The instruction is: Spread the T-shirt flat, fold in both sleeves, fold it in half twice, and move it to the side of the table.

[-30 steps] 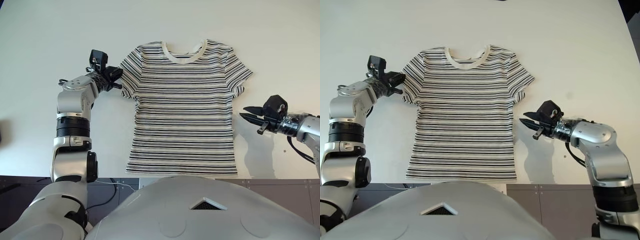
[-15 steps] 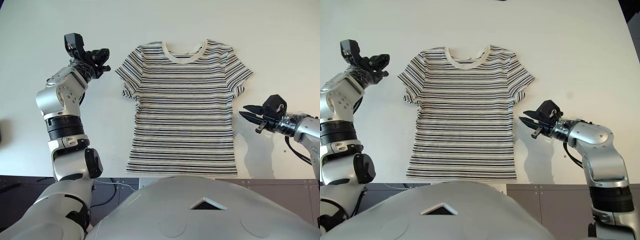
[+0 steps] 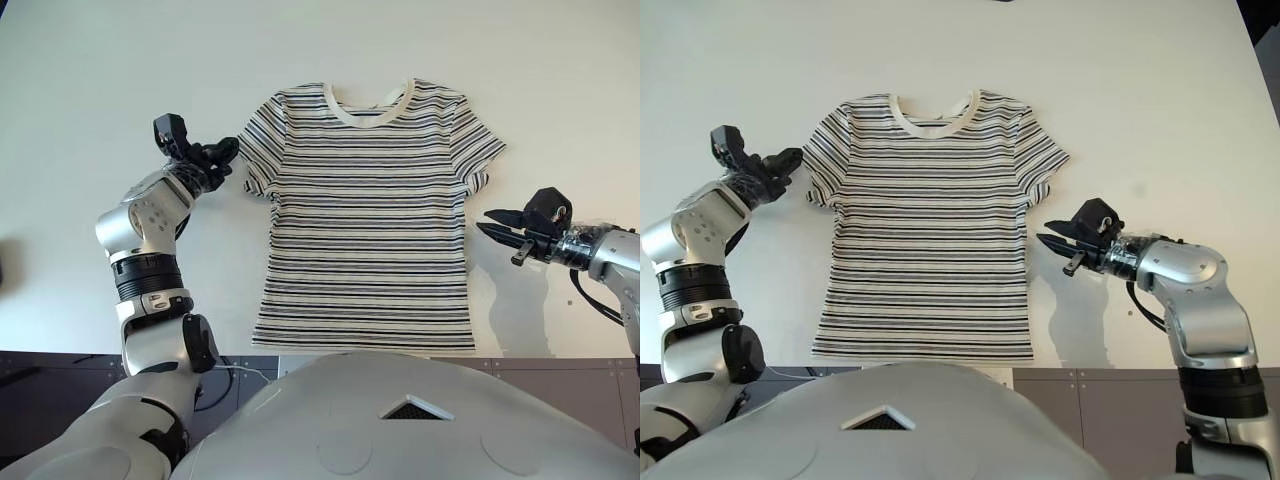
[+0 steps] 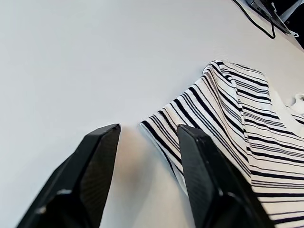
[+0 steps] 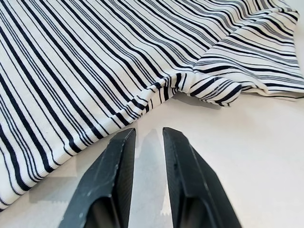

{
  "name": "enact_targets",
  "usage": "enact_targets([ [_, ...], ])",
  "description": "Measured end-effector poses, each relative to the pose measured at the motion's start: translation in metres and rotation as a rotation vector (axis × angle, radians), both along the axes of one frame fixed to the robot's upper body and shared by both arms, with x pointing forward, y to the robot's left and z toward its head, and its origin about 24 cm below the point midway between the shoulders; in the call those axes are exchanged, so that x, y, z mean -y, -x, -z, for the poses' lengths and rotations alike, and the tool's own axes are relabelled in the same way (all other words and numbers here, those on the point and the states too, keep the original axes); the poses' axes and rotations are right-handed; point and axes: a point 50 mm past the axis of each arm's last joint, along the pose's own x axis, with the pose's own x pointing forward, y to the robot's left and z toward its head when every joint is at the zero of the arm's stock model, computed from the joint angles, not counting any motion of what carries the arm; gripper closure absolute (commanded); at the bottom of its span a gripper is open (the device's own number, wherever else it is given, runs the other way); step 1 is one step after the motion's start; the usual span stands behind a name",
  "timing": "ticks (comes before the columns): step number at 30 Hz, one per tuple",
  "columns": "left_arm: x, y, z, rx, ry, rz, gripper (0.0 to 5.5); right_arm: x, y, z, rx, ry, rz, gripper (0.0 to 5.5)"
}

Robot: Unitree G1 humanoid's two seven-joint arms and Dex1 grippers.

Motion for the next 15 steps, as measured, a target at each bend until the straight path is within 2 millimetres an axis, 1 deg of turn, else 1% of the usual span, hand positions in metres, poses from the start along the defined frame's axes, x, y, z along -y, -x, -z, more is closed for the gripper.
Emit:
enact_targets([
  [5, 0.002, -0.006, 0.002, -0.008, 0.047, -0.015, 3.29, 0.0, 0.0, 0.0, -0.002, -0.001, -0.004, 4.46],
  [11, 0.013, -0.008, 0.004, -0.023, 0.089, 0.042, 4.25, -0.001, 0.0, 0.0, -0.003, -0.002, -0.008, 4.46],
  [15, 0.012, -0.009, 0.005, -0.033, 0.092, 0.025, 4.91, -0.002, 0.0, 0.001, -0.003, -0.002, -0.007, 4.46],
])
